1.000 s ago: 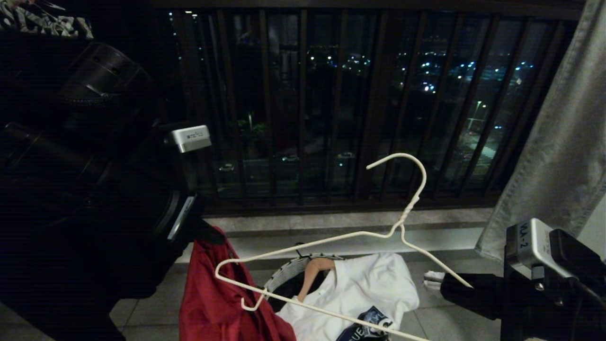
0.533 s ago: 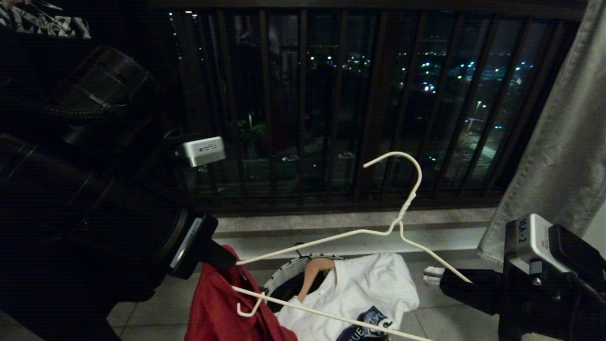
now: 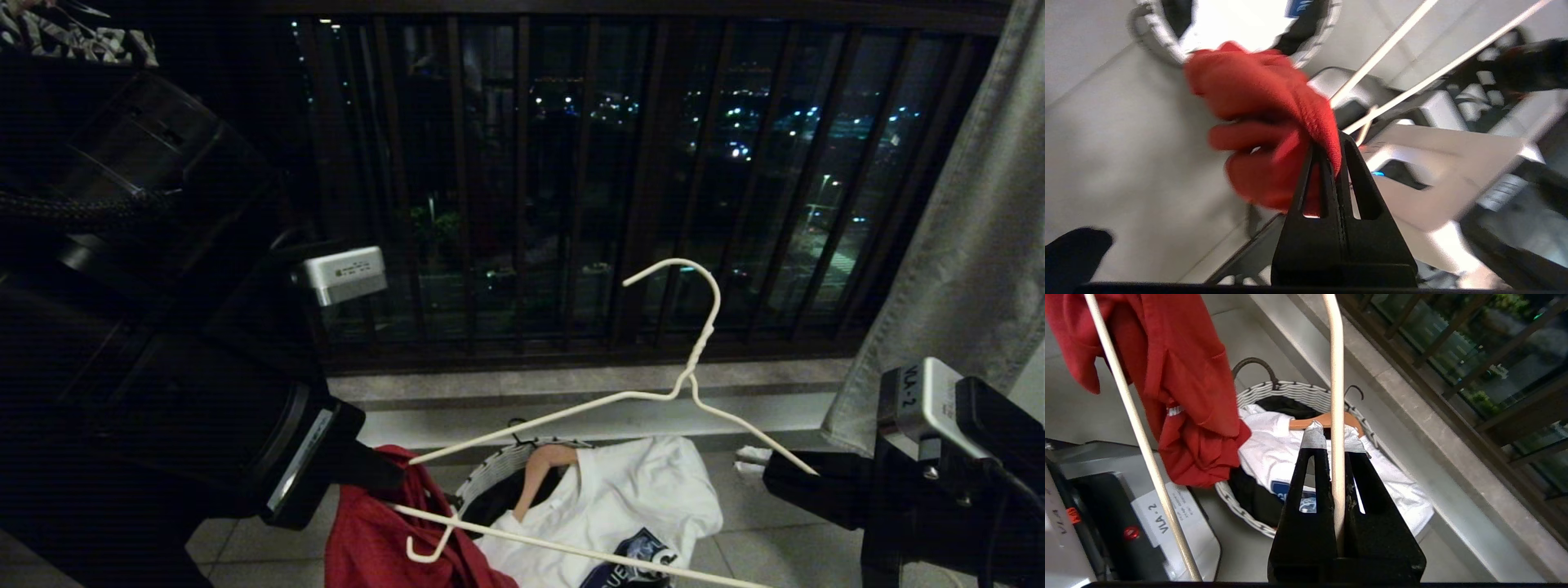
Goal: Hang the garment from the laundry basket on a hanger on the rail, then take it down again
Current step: Hang the clothes on the clothes rack
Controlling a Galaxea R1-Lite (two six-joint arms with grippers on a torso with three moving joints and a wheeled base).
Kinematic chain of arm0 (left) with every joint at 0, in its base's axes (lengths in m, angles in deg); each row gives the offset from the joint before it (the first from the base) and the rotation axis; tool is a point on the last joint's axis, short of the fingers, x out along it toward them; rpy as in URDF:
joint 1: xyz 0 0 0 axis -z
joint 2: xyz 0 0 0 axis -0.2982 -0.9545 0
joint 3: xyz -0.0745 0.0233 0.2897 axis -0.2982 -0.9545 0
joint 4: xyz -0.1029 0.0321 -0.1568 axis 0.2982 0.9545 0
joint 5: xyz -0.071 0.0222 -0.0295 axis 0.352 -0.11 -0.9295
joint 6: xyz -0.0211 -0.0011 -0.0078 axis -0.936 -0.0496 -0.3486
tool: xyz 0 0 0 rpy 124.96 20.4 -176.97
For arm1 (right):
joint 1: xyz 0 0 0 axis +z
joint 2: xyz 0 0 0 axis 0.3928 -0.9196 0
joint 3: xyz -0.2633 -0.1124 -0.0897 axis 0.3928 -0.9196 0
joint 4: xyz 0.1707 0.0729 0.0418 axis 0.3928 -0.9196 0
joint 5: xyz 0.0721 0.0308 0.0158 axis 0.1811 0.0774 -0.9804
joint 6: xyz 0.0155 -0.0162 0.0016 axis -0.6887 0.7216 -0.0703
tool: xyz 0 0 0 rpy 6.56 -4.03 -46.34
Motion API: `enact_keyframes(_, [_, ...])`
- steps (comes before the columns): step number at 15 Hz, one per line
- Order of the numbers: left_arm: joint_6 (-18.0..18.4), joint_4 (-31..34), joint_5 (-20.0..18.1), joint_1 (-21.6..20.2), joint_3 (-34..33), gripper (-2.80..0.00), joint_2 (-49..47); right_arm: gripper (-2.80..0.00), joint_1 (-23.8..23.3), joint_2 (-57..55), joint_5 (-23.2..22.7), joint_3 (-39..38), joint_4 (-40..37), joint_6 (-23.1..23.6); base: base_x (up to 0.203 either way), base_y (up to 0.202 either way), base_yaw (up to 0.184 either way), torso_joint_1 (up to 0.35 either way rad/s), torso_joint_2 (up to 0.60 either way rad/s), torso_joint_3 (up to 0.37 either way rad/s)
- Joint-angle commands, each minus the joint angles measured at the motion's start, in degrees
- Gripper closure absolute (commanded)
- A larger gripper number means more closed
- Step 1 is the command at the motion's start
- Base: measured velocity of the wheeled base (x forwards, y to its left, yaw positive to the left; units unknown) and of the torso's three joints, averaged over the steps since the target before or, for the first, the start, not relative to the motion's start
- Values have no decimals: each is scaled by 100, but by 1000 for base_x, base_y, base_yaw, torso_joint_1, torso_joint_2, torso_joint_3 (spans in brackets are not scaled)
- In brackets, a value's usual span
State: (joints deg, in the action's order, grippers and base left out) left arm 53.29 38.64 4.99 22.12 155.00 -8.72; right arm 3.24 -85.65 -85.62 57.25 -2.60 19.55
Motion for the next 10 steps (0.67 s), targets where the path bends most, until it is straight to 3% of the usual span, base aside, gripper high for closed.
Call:
enact_keyframes(1, [5,11,428,39,-64,0,-115,0,-35,83,-8,-24,17,65,0,0,0,0,0,0])
enact_keyframes(3, [8,8,598,35,-75,0,-119,0,-62,74,-13,-16,17,65,0,0,0,0,0,0])
enact_keyframes(10, [-49,25,497,394,-84,0,83,0,-70,74,-17,2,57,65,0,0,0,0,0,0])
